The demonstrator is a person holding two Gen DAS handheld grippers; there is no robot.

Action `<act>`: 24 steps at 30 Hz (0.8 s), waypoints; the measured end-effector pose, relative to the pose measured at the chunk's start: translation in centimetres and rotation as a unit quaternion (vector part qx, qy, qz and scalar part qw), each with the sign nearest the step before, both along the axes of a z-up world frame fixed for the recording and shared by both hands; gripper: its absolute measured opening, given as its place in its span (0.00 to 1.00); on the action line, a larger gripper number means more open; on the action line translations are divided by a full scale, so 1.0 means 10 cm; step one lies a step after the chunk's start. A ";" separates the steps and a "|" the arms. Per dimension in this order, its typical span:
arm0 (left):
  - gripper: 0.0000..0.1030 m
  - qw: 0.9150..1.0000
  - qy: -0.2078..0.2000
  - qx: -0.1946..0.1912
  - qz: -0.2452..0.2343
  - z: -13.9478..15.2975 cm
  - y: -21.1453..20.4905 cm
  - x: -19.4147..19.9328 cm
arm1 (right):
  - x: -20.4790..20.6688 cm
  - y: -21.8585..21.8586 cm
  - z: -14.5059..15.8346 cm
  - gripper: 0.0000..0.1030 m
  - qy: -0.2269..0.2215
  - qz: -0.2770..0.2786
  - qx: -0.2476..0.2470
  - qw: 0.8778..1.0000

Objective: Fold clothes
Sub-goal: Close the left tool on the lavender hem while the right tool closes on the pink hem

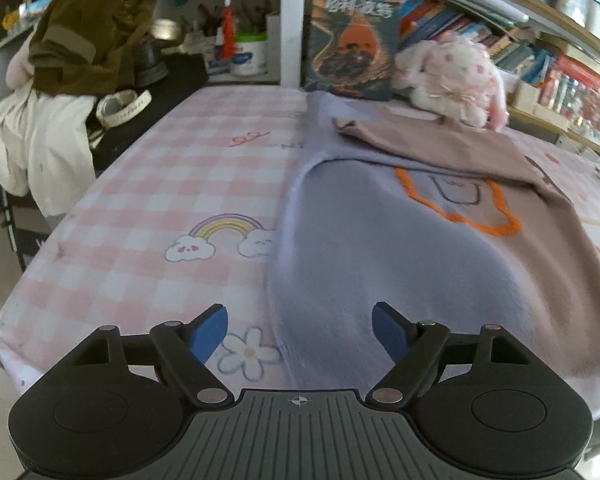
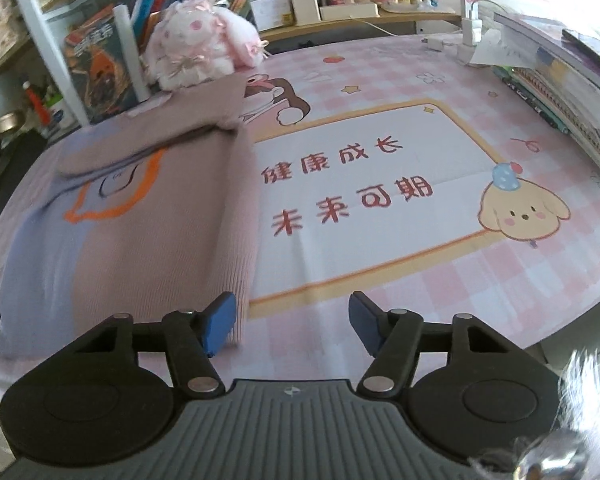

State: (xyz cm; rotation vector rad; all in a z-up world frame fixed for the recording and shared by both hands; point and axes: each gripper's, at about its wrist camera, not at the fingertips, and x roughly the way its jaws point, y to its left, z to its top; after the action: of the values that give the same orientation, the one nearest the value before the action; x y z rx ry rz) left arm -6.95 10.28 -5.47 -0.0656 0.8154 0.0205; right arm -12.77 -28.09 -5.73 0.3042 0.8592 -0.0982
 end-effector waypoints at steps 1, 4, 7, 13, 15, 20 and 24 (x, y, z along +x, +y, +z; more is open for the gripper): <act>0.79 1.000 0.005 -0.005 0.000 -0.02 0.03 0.05 | 0.04 -0.01 -0.01 0.57 0.001 -0.003 0.003 1.000; 0.79 1.000 0.015 -0.008 -0.002 -0.07 0.06 0.14 | 0.15 -0.01 -0.03 0.54 0.007 -0.012 0.012 1.000; 0.79 1.000 0.023 -0.010 -0.006 -0.12 0.09 0.23 | 0.22 0.02 -0.04 0.51 0.011 -0.015 0.012 1.000; 0.78 0.999 0.032 -0.015 -0.012 -0.18 0.10 0.33 | 0.31 0.07 -0.08 0.45 0.022 -0.017 0.011 1.000; 0.78 0.999 0.030 -0.012 -0.013 -0.18 0.10 0.34 | 0.32 0.09 -0.09 0.44 0.021 -0.017 0.008 1.000; 0.45 1.000 0.024 -0.015 -0.014 -0.16 0.09 0.37 | 0.34 0.11 -0.09 0.21 0.023 -0.011 0.025 0.999; 0.09 0.998 0.027 -0.064 -0.005 -0.09 0.14 0.43 | 0.37 0.18 -0.05 0.06 0.014 0.000 0.036 0.999</act>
State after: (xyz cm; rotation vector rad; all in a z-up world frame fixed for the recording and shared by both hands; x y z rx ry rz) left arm -2.62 11.64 -6.39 -0.1817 0.8698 -0.0396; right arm -9.09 -26.28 -6.27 0.3719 0.8928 -0.0715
